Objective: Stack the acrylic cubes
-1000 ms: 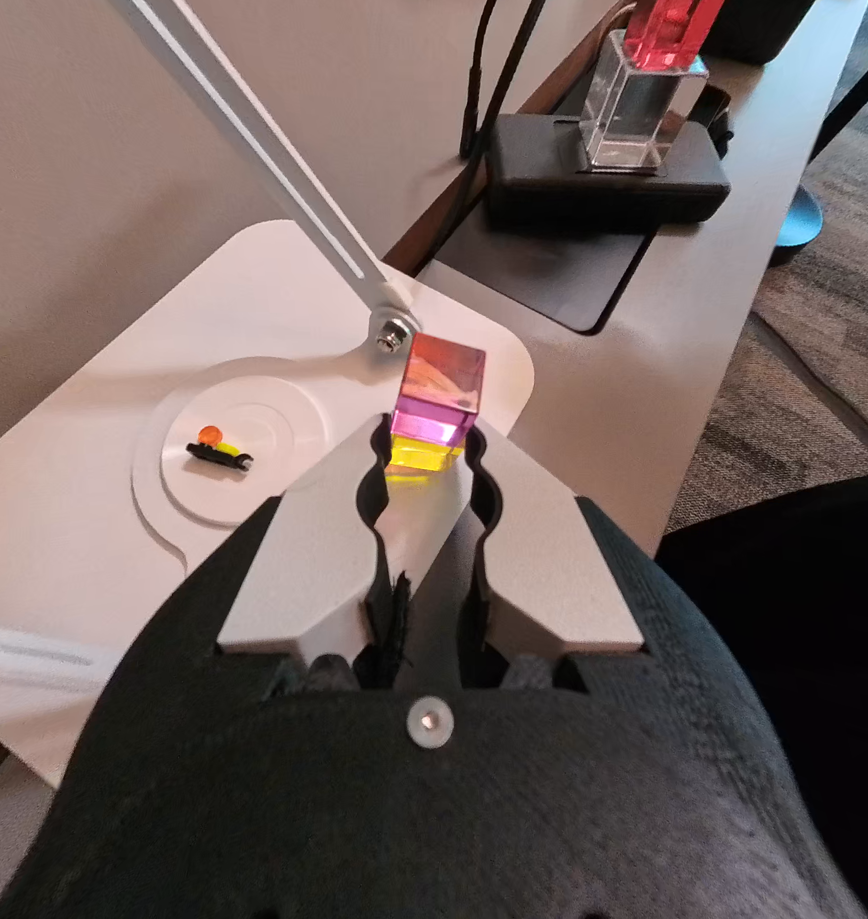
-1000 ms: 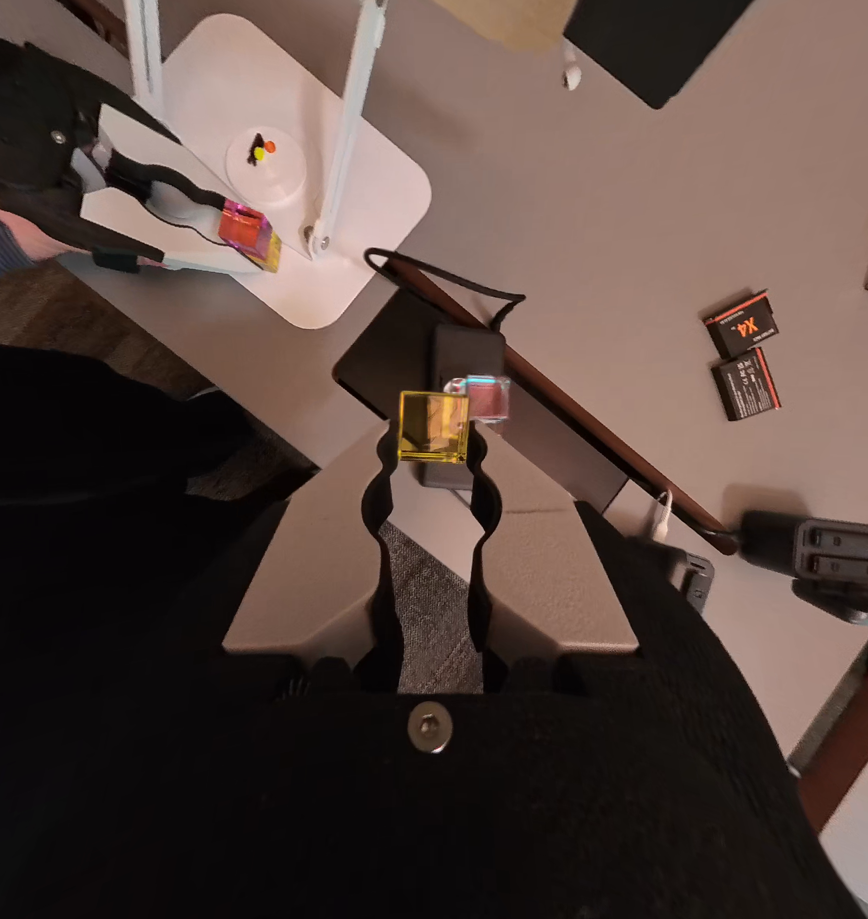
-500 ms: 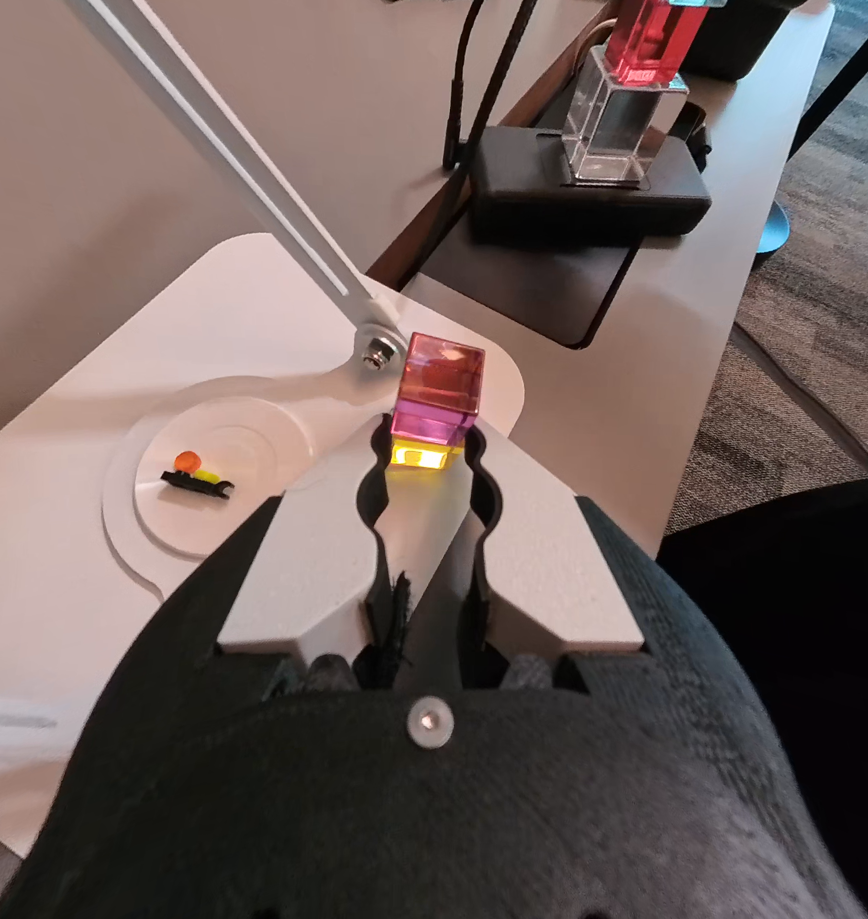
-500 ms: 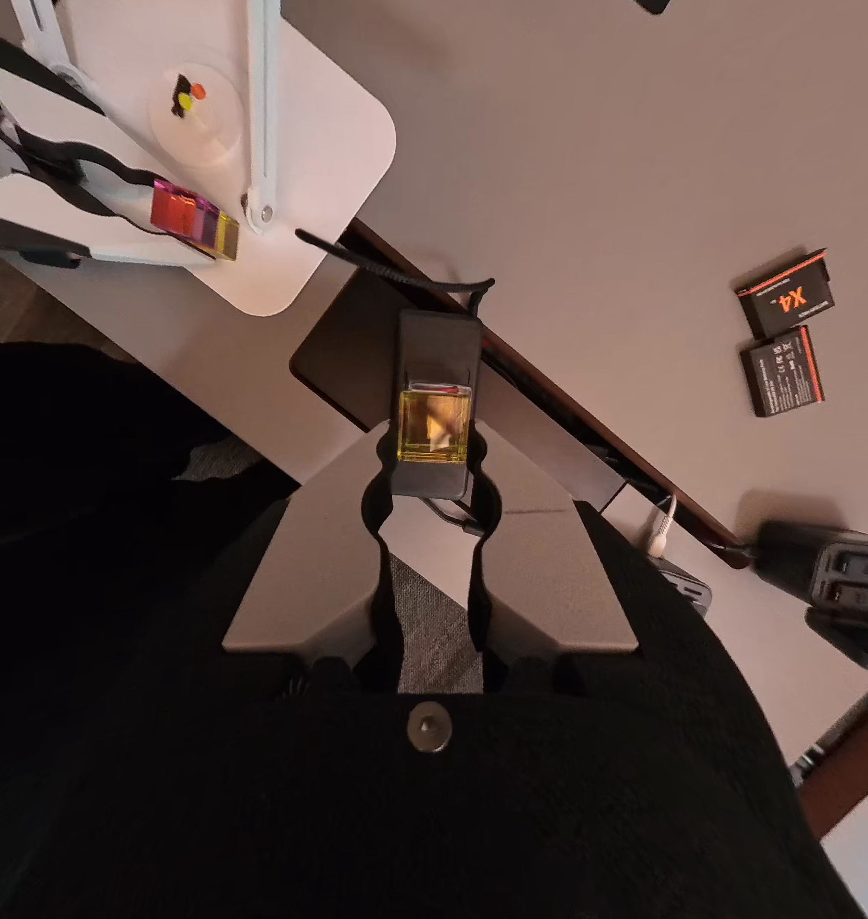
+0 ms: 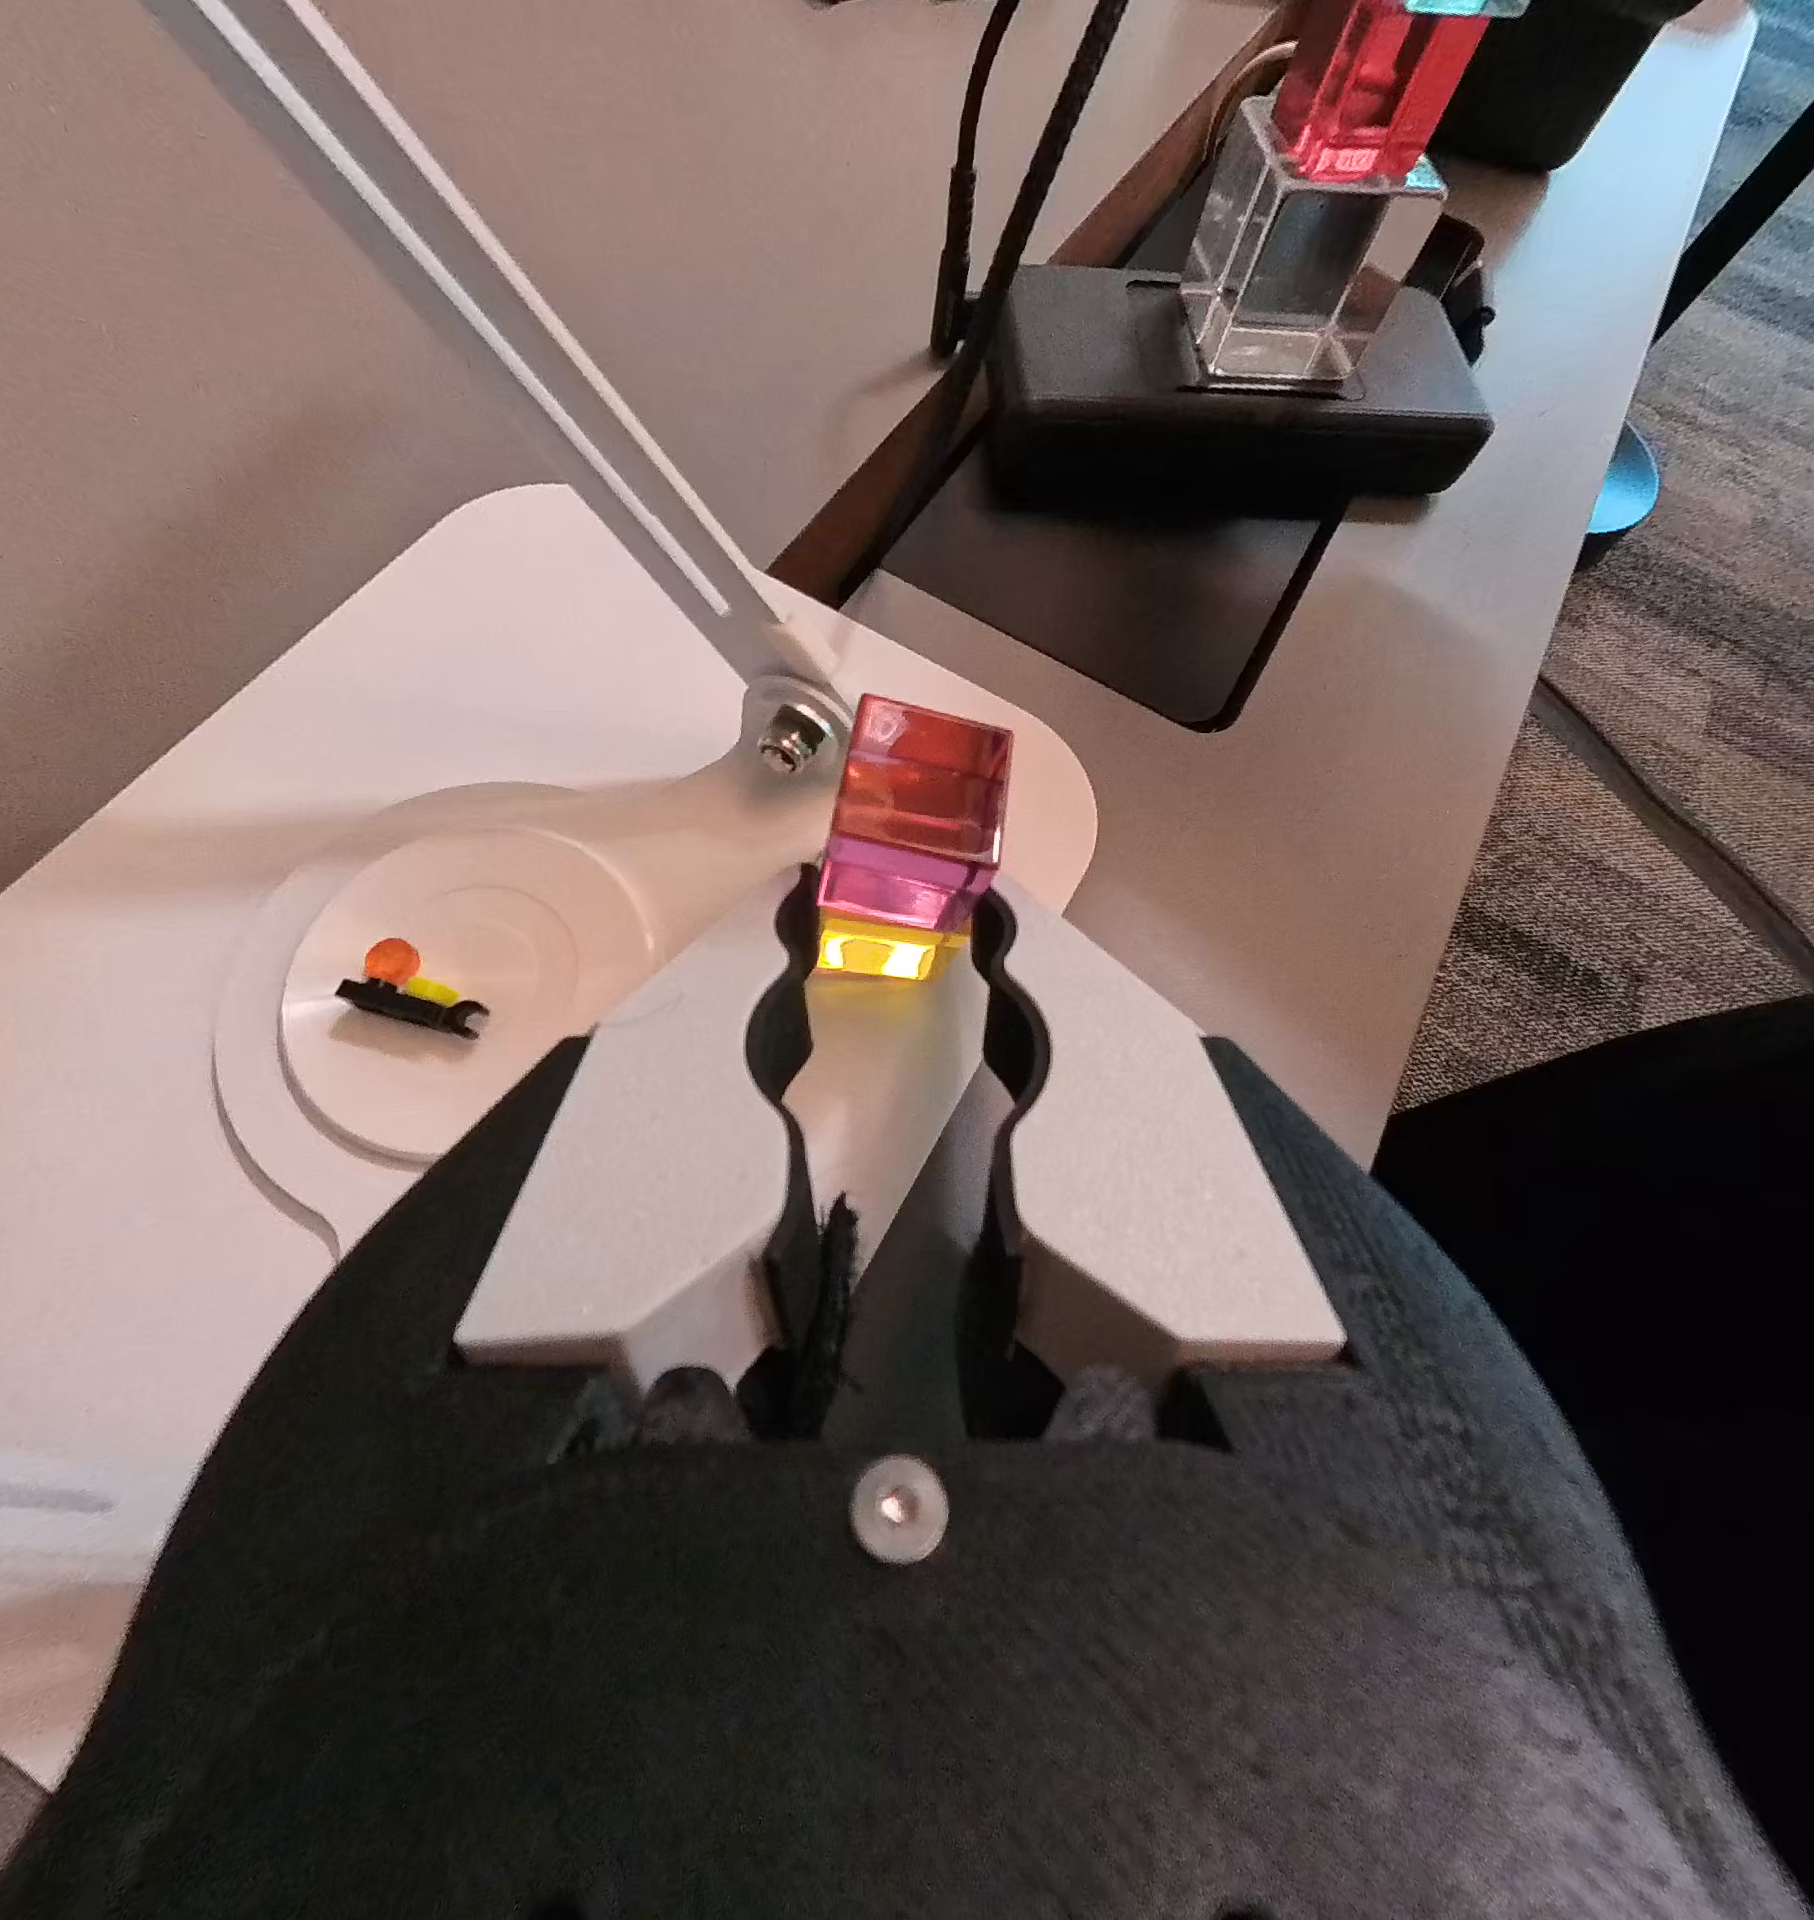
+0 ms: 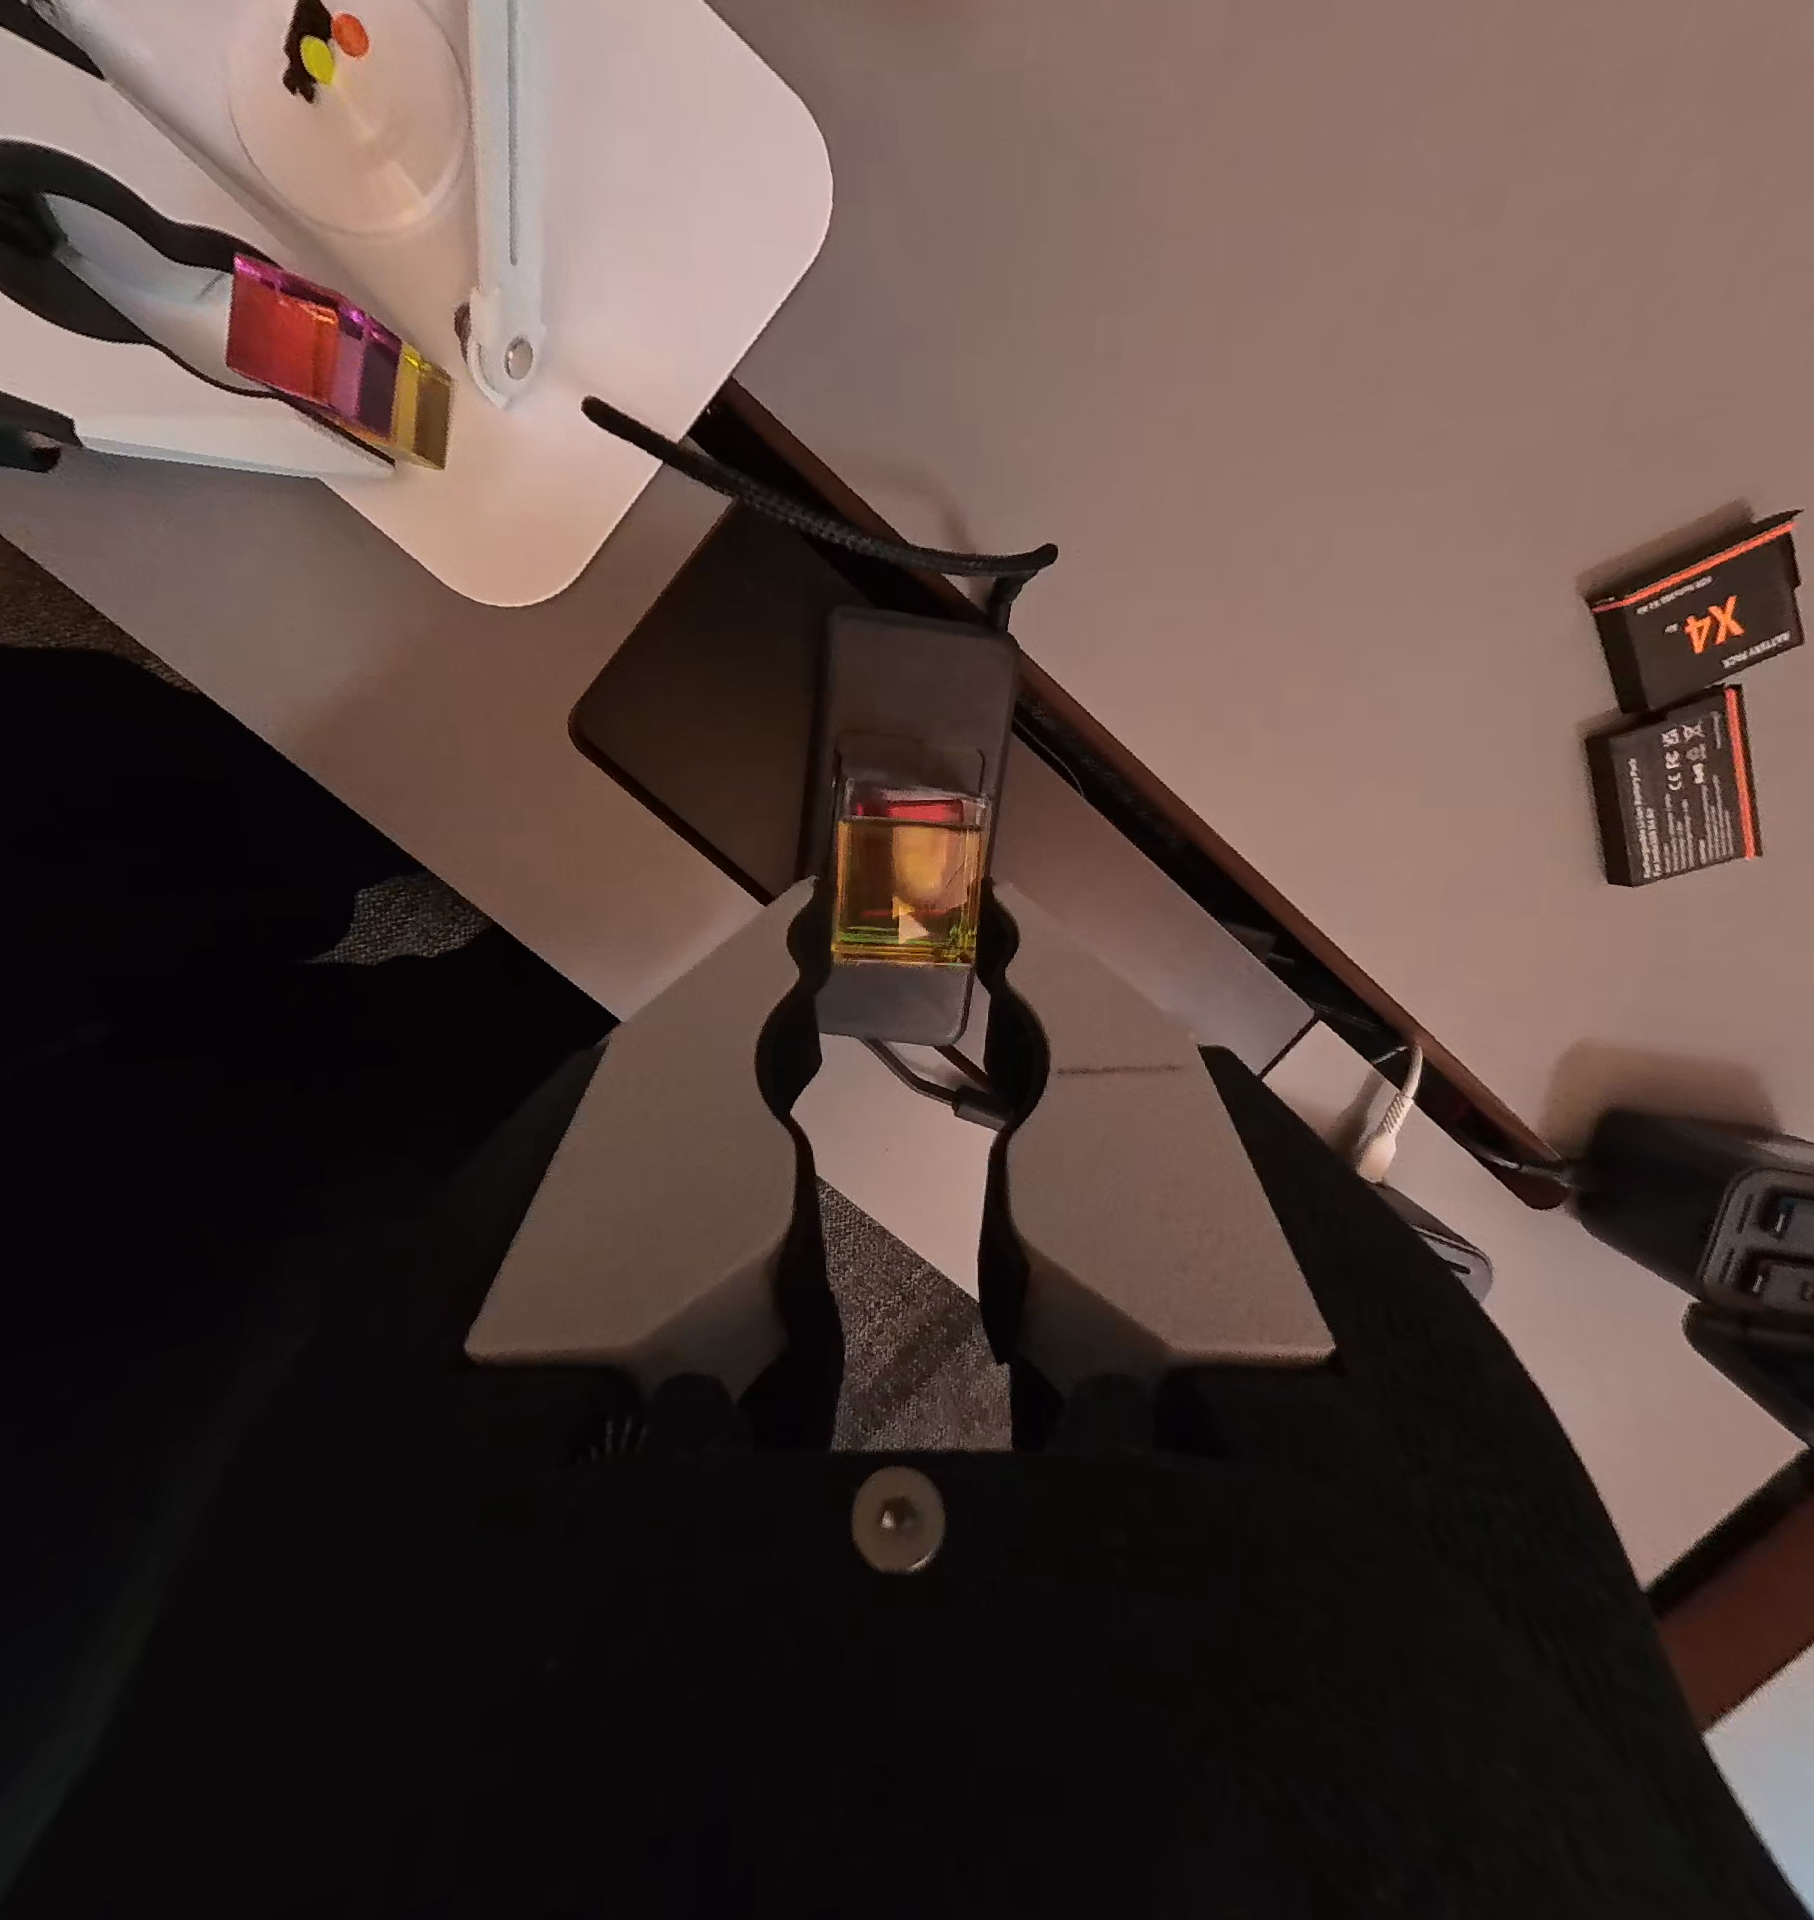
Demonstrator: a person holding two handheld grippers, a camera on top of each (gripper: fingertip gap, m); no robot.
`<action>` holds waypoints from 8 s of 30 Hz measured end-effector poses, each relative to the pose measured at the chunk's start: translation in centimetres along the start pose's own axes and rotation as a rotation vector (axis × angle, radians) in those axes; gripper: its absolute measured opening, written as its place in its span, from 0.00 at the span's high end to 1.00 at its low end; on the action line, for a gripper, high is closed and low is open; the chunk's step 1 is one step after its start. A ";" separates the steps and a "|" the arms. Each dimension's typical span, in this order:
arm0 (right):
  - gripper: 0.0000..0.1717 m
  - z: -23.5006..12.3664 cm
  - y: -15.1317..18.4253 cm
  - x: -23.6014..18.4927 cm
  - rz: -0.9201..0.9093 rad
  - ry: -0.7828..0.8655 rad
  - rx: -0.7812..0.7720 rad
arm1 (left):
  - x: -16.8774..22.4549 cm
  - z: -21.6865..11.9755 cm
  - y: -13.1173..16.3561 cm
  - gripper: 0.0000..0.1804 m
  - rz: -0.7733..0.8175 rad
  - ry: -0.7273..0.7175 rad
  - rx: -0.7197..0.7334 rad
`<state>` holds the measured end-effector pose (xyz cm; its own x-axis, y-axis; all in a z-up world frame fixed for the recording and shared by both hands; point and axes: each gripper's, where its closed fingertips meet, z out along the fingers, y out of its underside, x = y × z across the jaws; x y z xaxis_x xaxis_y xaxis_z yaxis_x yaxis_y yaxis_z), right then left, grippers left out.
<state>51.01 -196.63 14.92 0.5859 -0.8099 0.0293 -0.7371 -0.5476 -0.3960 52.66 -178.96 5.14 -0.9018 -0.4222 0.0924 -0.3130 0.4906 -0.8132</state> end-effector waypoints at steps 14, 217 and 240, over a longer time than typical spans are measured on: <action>0.82 0.3 0.1 -0.2 -0.005 -0.013 0.004 | 0.0 0.0 0.0 0.84 -0.011 0.008 -0.001; 1.00 -2.4 3.2 -2.2 0.422 -0.044 0.357 | 5.4 -5.3 -8.7 0.70 0.123 -0.020 0.121; 1.00 7.5 2.7 -2.5 0.216 0.095 0.418 | 5.8 -4.4 -7.2 0.71 0.103 -0.005 0.054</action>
<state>50.06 -194.54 6.90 0.3862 -0.9223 -0.0181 -0.6286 -0.2487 -0.7369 48.41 -181.55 14.10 -0.9266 -0.3759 0.0039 -0.2022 0.4898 -0.8480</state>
